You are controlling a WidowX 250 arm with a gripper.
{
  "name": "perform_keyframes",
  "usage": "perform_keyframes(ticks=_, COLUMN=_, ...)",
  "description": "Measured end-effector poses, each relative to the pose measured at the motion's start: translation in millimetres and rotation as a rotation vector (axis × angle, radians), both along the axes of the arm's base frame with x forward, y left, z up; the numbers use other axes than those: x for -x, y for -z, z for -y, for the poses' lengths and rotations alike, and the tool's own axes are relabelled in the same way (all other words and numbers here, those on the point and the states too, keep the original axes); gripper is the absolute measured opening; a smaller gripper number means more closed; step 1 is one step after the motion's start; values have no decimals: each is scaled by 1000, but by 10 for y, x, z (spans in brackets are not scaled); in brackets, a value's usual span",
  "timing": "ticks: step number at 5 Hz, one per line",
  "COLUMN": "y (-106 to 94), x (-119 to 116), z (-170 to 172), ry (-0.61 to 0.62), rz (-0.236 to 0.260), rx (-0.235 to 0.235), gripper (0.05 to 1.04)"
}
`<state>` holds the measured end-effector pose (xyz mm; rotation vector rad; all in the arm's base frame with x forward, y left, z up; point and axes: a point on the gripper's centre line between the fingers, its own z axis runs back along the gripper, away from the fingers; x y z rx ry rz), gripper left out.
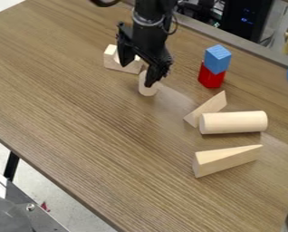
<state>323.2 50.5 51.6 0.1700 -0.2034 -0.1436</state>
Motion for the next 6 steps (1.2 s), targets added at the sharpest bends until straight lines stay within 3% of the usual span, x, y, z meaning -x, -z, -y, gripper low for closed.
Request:
perform_keyframes(ticks=1, y=65, x=15, z=33, ry=10, rz=31, rx=-5, gripper=1000)
perform_keyframes(ticks=2, y=276, x=126, z=95, ry=44, rz=-24, rx=-23, gripper=999)
perform_keyframes(ticks=4, y=297, x=161, z=163, ry=118, rz=-10, rx=-95, gripper=999)
perform_keyframes(ticks=5, y=286, x=168, z=170, ry=119, rz=-15, rx=-99, gripper=999)
perform_keyframes(ticks=6, y=109, x=99, z=181, ry=75, rz=-80, rx=14, gripper=1000)
